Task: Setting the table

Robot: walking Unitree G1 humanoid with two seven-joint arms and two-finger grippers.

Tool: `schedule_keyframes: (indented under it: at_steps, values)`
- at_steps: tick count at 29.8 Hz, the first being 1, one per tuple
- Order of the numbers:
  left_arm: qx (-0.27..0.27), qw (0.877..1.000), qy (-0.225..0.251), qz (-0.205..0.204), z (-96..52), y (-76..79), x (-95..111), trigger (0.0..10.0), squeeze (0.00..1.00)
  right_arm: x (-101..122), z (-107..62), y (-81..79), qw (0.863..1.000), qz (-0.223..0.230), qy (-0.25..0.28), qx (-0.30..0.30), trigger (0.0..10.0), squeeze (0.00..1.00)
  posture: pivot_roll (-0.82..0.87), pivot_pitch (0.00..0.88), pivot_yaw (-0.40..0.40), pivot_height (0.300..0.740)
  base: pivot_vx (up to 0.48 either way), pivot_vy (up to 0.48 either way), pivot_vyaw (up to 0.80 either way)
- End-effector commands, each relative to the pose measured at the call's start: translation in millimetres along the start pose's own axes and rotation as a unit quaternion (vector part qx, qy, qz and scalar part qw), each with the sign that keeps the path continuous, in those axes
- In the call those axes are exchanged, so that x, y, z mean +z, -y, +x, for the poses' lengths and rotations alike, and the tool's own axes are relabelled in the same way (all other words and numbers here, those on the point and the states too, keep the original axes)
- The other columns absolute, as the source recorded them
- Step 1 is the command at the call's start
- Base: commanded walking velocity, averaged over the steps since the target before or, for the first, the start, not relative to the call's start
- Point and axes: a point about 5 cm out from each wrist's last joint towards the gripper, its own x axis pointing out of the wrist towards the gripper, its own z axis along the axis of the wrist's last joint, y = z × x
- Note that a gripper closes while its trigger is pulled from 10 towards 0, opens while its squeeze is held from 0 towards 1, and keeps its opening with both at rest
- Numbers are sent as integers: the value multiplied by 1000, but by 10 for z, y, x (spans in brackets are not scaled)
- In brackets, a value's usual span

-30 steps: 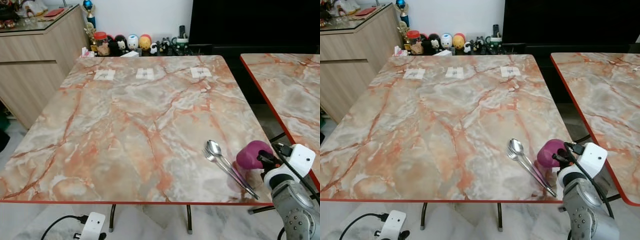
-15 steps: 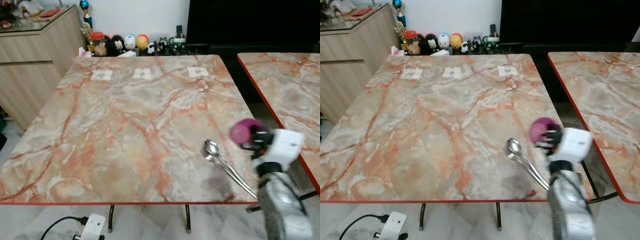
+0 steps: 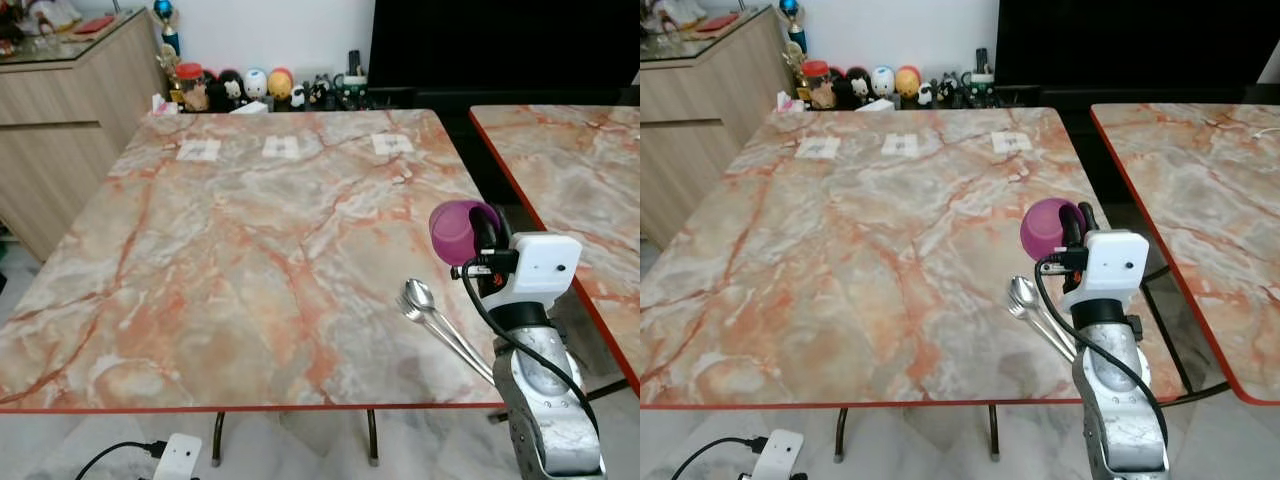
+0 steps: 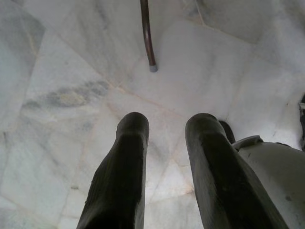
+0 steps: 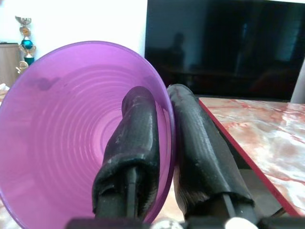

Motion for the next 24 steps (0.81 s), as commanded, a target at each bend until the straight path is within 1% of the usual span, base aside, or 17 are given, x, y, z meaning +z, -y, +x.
schedule_keyframes:
  at_steps: [1, 12, 24]
  values:
    - [-4, 1000, -14, 2, -7, 33, -56, 10000, 0, 24, 16, 25, 1000, -4, 12, -12, 10000, 0, 2, 0, 9, 740, 0, -480, 0]
    - [-8, 1000, -11, 6, -1, 46, -31, 10000, 0, -8, -19, 77, 999, 1, 12, -37, 10000, 0, -8, 0, 10, 740, 0, -475, 0]
    - [-12, 1000, -15, 7, -12, 54, -75, 10000, 0, -25, -27, 163, 998, -2, 13, -61, 10000, 0, -21, 0, 21, 740, 0, -477, 0]
